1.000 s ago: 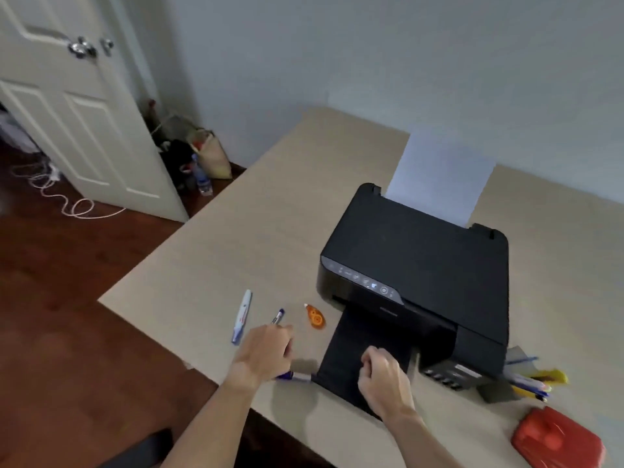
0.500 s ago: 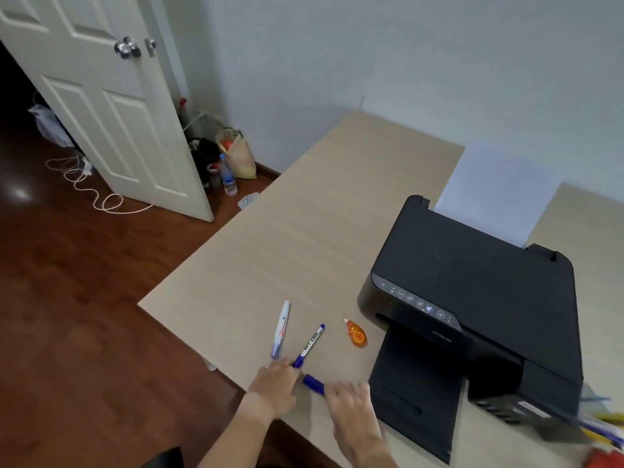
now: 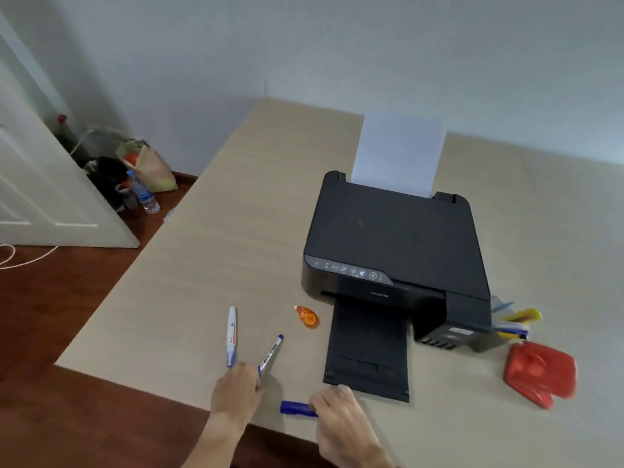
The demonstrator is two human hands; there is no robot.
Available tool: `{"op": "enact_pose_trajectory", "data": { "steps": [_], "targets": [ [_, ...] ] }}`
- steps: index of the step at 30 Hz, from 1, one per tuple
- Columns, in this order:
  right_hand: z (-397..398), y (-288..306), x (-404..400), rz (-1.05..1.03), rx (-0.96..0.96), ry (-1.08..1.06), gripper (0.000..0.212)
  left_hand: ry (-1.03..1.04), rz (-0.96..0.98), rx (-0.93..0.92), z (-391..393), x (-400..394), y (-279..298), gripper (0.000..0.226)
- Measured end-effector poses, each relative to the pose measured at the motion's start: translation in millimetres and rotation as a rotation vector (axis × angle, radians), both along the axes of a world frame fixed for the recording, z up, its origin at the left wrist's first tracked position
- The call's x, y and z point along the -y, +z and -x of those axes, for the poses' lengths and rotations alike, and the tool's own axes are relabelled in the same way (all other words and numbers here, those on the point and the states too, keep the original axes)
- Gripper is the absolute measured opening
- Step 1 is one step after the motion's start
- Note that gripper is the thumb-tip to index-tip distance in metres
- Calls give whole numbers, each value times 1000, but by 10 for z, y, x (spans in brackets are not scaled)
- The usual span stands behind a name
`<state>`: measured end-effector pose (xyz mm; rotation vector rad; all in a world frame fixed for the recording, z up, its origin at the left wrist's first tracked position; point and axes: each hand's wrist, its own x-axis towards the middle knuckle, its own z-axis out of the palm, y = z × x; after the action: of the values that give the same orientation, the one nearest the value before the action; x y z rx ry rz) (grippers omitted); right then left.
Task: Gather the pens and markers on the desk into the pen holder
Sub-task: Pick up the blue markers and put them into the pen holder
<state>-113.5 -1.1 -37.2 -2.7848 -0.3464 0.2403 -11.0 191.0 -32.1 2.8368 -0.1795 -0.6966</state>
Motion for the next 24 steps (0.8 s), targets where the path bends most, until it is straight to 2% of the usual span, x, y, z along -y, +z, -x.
{"op": "enact_pose_trajectory", "data": {
  "steps": [4,8,11,14,19,24],
  "targets": [
    [59,183,367,-8,23,-119,32,-11,123,52,-120,24,109,20],
    [84,305,816,-60,11,-246,21,-14,331,137,-341,205,289,10],
    [145,339,1096,-114,35,-378,20,-36,493,229,-453,428,368,20],
    [287,380,1332,-137,17,-486,22,-90,578,283,-441,739,436,19],
    [652,389,1850,-219,54,-675,35,-320,641,267,-283,1374,622,25],
    [899,537,2411,-240,277,-994,39,-538,659,164,-243,2132,834,22]
  ]
}}
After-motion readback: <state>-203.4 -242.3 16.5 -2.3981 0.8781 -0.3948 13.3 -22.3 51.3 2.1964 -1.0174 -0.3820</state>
